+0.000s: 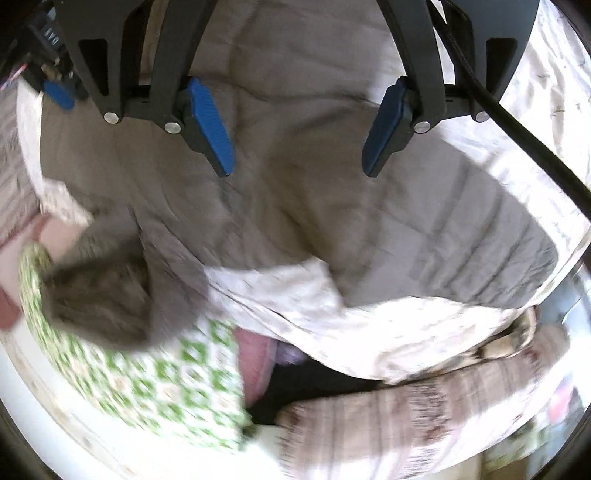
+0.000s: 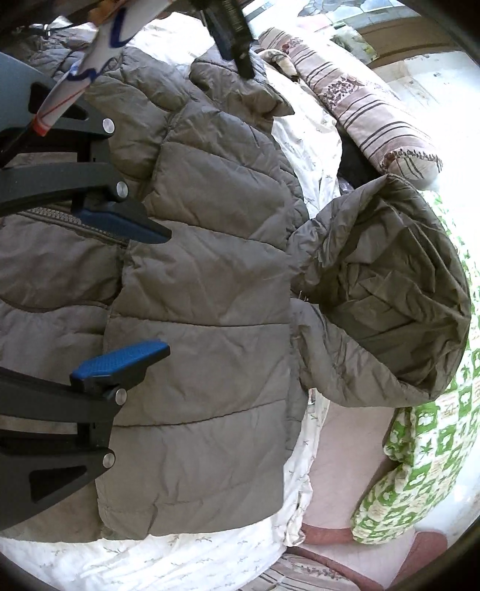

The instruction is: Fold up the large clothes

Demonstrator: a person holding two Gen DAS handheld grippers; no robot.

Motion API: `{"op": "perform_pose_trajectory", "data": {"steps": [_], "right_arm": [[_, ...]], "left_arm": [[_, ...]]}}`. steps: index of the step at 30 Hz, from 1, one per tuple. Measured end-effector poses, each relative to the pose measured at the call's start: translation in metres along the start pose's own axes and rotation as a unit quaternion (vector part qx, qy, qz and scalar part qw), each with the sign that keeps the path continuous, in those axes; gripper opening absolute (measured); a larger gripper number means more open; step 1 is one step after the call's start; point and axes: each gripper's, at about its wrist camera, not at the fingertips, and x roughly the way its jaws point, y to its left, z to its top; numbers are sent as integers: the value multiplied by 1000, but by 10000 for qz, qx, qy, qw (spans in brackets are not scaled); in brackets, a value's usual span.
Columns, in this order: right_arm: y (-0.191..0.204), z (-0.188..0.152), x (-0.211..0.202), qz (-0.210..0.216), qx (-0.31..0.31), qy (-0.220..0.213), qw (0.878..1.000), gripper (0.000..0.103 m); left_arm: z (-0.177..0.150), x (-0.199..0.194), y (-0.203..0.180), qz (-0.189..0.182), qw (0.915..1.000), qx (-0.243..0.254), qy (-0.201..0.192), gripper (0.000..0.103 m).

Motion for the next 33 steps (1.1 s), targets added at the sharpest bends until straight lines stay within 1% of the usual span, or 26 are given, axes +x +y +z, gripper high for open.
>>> {"op": "perform_pose_trajectory", "data": {"steps": [3,5,8,10,11,14,15,16,18,20,21,22,25,26,28,30,31,32,33], "right_arm": [[-2,-1,1,24,32,33,10000,60],[-2,-1,0,52,48,21,10000,60],[-2,-1,-1,77,25,6,10000,60],[-1,-1,0,89,29,10,10000,60],[-1,-2,0,103,41,19,9999,60],[-1,-3,3,113,37,42,9999,60],[0,-3,3,108,36,43,9999,60],[0,-3,3,122,43,40,9999,60],[0,-3,5,161,67,36,9998,60],[0,-4,8,138,73,46,9999,60],[0,-4,9,138,64,56,9999,60],[1,-4,10,129,50,65,9999,60],[0,-5,9,162,34,39,9999,60],[-1,-5,9,165,39,28,9999,60],[-2,-5,8,164,47,23,9999,60],[-2,-5,8,164,48,15,9999,60],[-3,-5,9,167,60,16,9998,60],[-3,-4,10,166,59,14,9998,60],[-3,-3,11,154,65,8,9999,60]], "left_arm": [[17,-6,48,152,9986,-497,-108,72],[25,-8,85,275,9957,-874,-168,72],[30,-8,147,266,9887,-1464,-183,72],[28,-7,188,264,9827,-1821,-192,72],[25,-6,213,212,9786,-2036,-222,72],[21,-3,261,39,9693,-2441,-276,72],[18,-1,279,-53,9643,-2631,-308,72],[15,-1,288,-119,9605,-2759,-337,72],[11,5,311,-339,9481,-3135,-399,72],[9,15,323,-478,9409,-3329,-387,72],[10,19,326,-501,9403,-3347,-375,72],[11,22,326,-517,9413,-3310,-408,72],[25,33,326,-447,9468,-3154,-463,72],[30,37,327,-481,9468,-3143,-499,72],[33,47,333,-623,9434,-3213,-537,71],[35,51,334,-565,9423,-3239,-635,71],[37,51,332,-528,9430,-3217,-669,66],[38,51,330,-465,9440,-3190,-702,41],[39,51,328,-457,9448,-3161,-730,27]]}}
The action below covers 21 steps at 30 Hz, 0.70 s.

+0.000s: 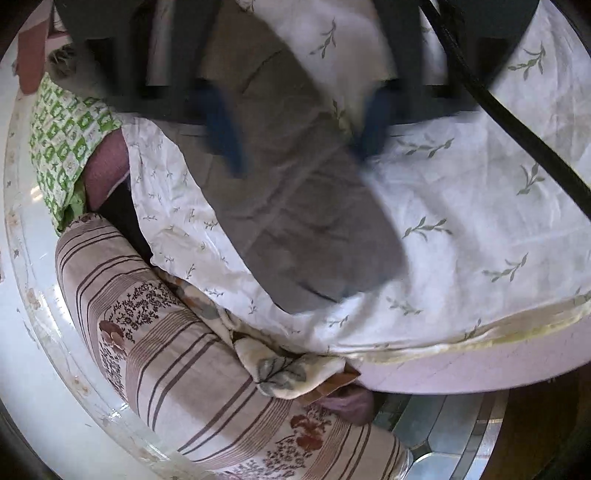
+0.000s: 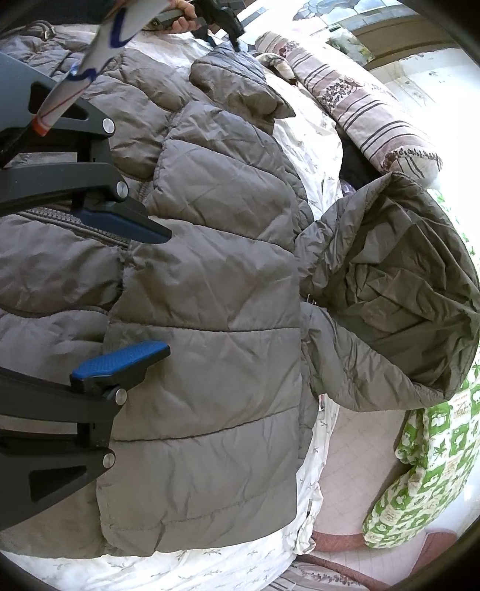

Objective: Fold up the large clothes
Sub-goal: 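Move the left tool to the other sleeve cuff and close on it, then lift the sleeve with the left tool, fold it across the body, release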

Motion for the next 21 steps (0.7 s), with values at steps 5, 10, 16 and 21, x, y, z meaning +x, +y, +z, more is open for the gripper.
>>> {"op": "perform_pose_trajectory", "data": {"steps": [5,10,16,21], "right_arm": [[-3,2,-7,-6,129,-95,9999,60],[-11,8,-27,108,314,-347,9988,60],[-30,18,-56,228,671,-697,9950,60],[-56,22,-79,348,1093,-899,9893,60]], "left_arm": [[-4,-16,-19,-6,9994,219,-252,17],[-14,-56,-73,-372,9955,713,-499,16],[-74,-119,-191,-1191,9739,1845,-579,16],[-163,-143,-283,-1938,9427,2709,-204,16]]}}
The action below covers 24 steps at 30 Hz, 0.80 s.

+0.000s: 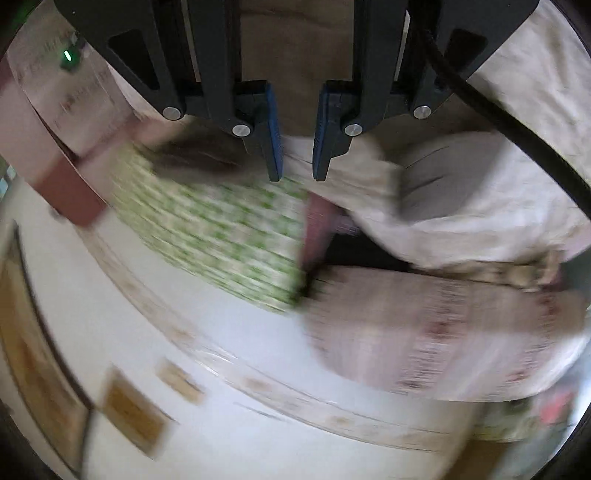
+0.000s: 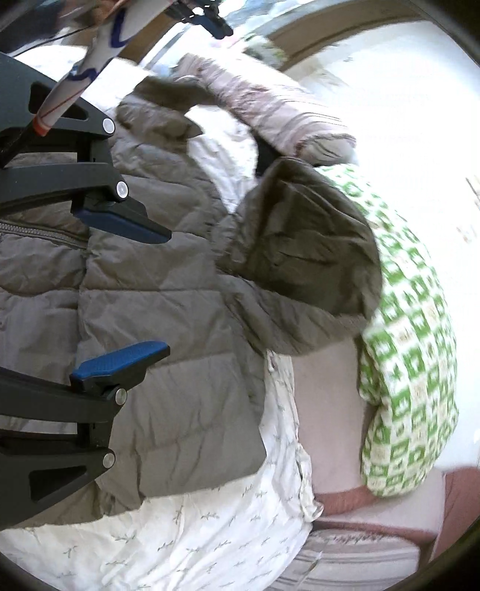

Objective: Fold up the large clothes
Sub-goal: 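Lift the sleeve with the left tool, fold it across the body, release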

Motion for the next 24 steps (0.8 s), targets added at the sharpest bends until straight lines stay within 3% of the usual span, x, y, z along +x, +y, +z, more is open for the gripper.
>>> {"op": "perform_pose_trajectory", "data": {"steps": [2,6,7,8,10,13,16,19,21,24], "right_arm": [[-11,4,-9,-10,156,-80,9998,60],[-27,9,-18,88,348,-83,9993,60],[-31,11,-21,65,384,-125,9992,60],[-33,12,-22,66,412,-144,9990,60],[-38,12,-22,95,466,-123,9988,60],[-40,11,-17,138,517,-38,9986,60],[-36,9,-12,239,521,33,9983,60],[-22,7,-4,605,524,221,9965,60],[2,1,4,826,310,412,9952,61],[47,-12,21,1605,209,848,9832,61]], "left_arm": [[-22,18,-45,-215,9989,288,295,16],[-66,54,-87,-188,9928,680,966,17],[-77,63,-90,-23,9901,782,1162,25],[-84,70,-88,136,9878,851,1296,44],[-92,80,-79,647,9808,1127,1453,57],[-88,88,-45,1643,9596,1728,1493,59],[-72,80,1,2266,9429,1976,1433,72],[-56,67,54,2816,9293,1955,1371,73],[-47,56,92,3016,9300,1637,1314,73],[-48,40,131,3188,9349,886,1286,73]]}}
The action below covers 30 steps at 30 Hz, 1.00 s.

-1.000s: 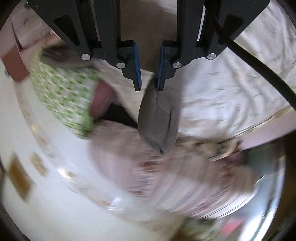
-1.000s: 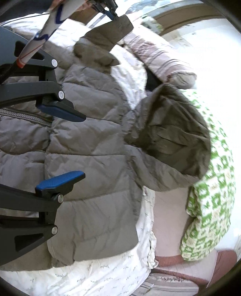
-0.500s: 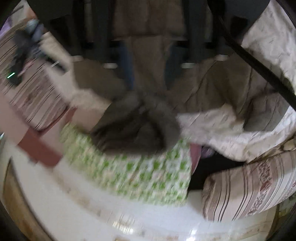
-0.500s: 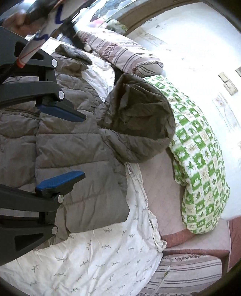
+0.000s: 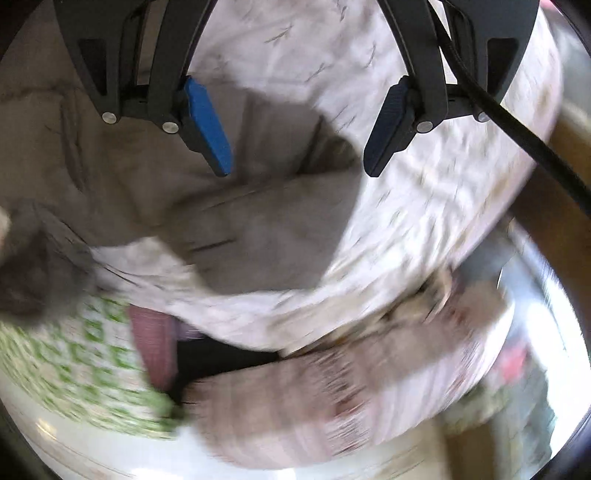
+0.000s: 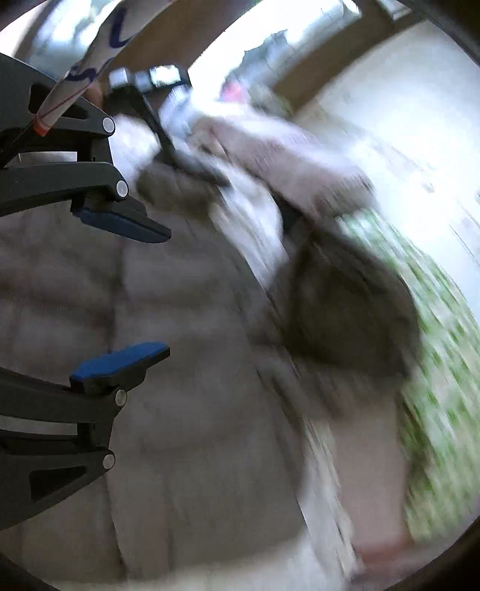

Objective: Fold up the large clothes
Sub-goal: 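Lift the sleeve with the left tool, fold it across the body, release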

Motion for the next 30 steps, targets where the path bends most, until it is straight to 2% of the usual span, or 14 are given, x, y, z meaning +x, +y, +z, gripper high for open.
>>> {"op": "perform_pose_trajectory", "data": {"steps": [2,4,5,7,10,12,15,17,19,23,25,26,27,30], "right_arm": [[37,-2,34,543,-21,410,9977,61],[70,4,64,1033,102,632,9926,61],[83,6,77,1211,189,740,9897,61],[112,10,108,1489,251,1012,9833,61],[155,17,162,1379,18,1386,9807,61],[172,23,188,1376,-22,1518,9788,58],[189,41,226,1347,35,1477,9798,58],[192,50,254,1000,40,1440,9845,58],[188,55,278,849,99,1503,9849,57],[190,61,310,823,43,1719,9817,54],[195,58,324,766,-77,1789,9809,44],[198,56,328,782,-148,1830,9799,25],[202,54,330,760,-261,1868,9791,14],[217,51,310,719,-699,1517,9833,11]], "left_arm": [[-12,-5,23,-469,9955,-817,79,73],[-17,-16,33,-688,9886,-1337,66,73],[-16,-22,36,-721,9865,-1468,7,73],[-14,-32,35,-572,9882,-1410,-201,76],[-12,-30,37,-136,9927,-1125,-408,79],[-8,-17,45,48,9934,-1122,-233,79],[-4,-8,53,-50,9929,-1160,-260,79],[-4,4,55,126,9943,-1048,-159,79],[-8,15,57,189,9948,-997,17,79],[-7,22,64,-83,9932,-1146,162,79],[-6,24,68,-166,9917,-1257,218,79],[-6,25,69,-204,9911,-1298,232,79],[-6,27,71,-221,9905,-1327,272,79],[-6,27,75,-169,9897,-1392,300,79]]}}
